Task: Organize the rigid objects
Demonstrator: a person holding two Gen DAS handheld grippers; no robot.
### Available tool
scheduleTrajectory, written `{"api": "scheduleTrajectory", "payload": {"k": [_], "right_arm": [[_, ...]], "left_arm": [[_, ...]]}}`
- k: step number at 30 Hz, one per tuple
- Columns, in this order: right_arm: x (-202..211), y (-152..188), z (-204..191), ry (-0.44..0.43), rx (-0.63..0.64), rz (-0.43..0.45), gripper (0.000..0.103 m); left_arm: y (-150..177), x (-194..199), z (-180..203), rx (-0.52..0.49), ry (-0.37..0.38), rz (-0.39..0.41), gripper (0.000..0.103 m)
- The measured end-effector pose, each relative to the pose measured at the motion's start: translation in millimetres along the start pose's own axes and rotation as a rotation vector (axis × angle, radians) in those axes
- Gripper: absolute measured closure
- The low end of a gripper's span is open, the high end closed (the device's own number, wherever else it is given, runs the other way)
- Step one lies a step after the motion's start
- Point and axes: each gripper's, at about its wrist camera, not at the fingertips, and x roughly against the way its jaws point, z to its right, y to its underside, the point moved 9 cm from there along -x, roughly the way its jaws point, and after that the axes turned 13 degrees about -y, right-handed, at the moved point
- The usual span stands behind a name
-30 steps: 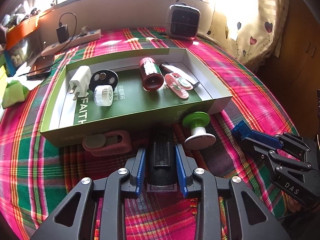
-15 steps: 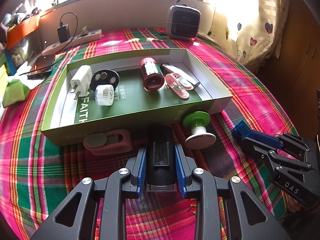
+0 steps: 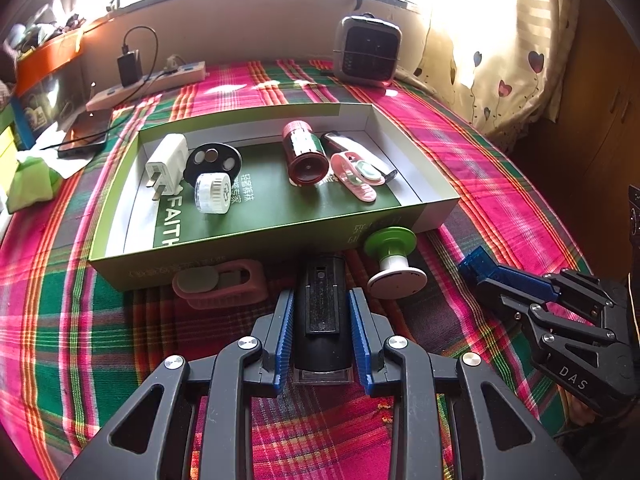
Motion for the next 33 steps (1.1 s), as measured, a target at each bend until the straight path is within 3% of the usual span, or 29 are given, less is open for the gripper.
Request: {"api": "scheduleTrajectory", "payload": {"k": [17,33], "right_arm": [[11.4,-2.6,-9.3,-0.002,0.007,0.023,0.080],[25.4,-30.7,-20.5,-0.003,0.033,0.086,0.080]], "left_arm": [[-6.4,22.4,-4.6,0.028,0.021,0.053,0.077],[-30.0,27.9,-22.9,0.061,0.036,0.076,0.077]]}}
